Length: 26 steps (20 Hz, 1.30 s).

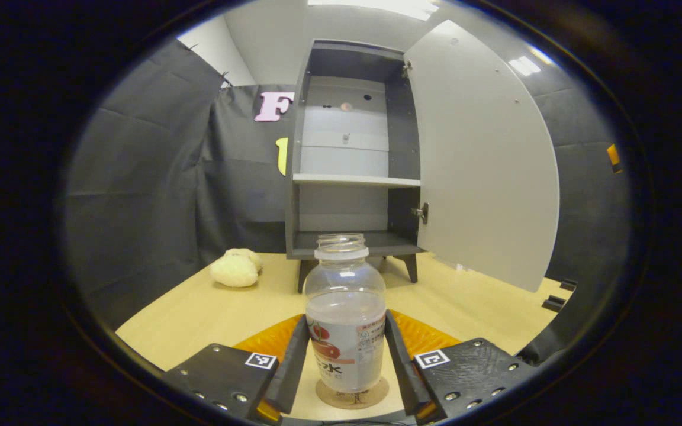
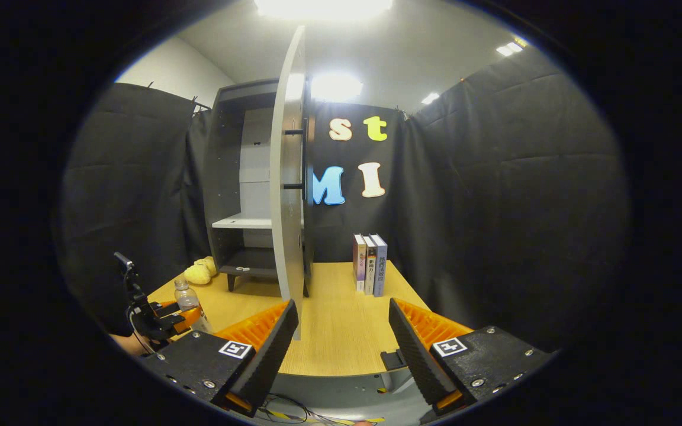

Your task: Open the cabinet door with the right hand, grasp the bottle in the cabinet with the left hand and place it on the coaster, then close the cabinet door with the right hand.

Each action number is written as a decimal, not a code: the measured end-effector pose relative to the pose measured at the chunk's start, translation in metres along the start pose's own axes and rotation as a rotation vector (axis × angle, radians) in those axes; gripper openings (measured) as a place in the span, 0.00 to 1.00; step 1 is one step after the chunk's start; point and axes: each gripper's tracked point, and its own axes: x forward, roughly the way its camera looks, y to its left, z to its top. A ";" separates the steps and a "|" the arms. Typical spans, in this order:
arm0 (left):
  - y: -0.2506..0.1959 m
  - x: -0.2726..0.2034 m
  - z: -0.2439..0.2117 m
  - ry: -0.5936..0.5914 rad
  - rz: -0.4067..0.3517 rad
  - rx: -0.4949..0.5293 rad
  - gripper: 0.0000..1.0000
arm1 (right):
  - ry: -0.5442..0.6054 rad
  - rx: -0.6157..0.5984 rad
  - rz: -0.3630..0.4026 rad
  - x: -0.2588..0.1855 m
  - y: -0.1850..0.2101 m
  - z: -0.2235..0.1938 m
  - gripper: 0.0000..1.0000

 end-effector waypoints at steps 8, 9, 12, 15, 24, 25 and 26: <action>-0.008 -0.009 -0.031 0.037 0.024 -0.010 0.69 | -0.003 0.012 0.001 -0.007 -0.004 -0.001 0.95; -0.009 -0.009 -0.030 0.021 0.026 -0.002 0.69 | -0.006 0.016 0.004 -0.005 -0.004 0.000 0.95; -0.014 -0.011 -0.034 0.044 0.027 0.015 0.77 | -0.012 0.019 0.007 -0.004 -0.005 0.004 0.95; -0.013 -0.009 -0.027 0.044 0.030 0.020 0.67 | -0.019 0.018 0.020 -0.003 0.001 0.007 0.95; -0.016 -0.043 0.016 0.009 0.028 0.003 0.81 | -0.076 0.018 0.039 -0.002 0.015 0.032 0.95; -0.016 -0.048 0.024 0.001 0.026 -0.003 0.81 | -0.081 0.019 0.039 -0.002 0.015 0.036 0.95; -0.016 -0.051 0.035 -0.016 0.028 -0.004 0.81 | -0.086 0.020 0.037 -0.002 0.016 0.040 0.95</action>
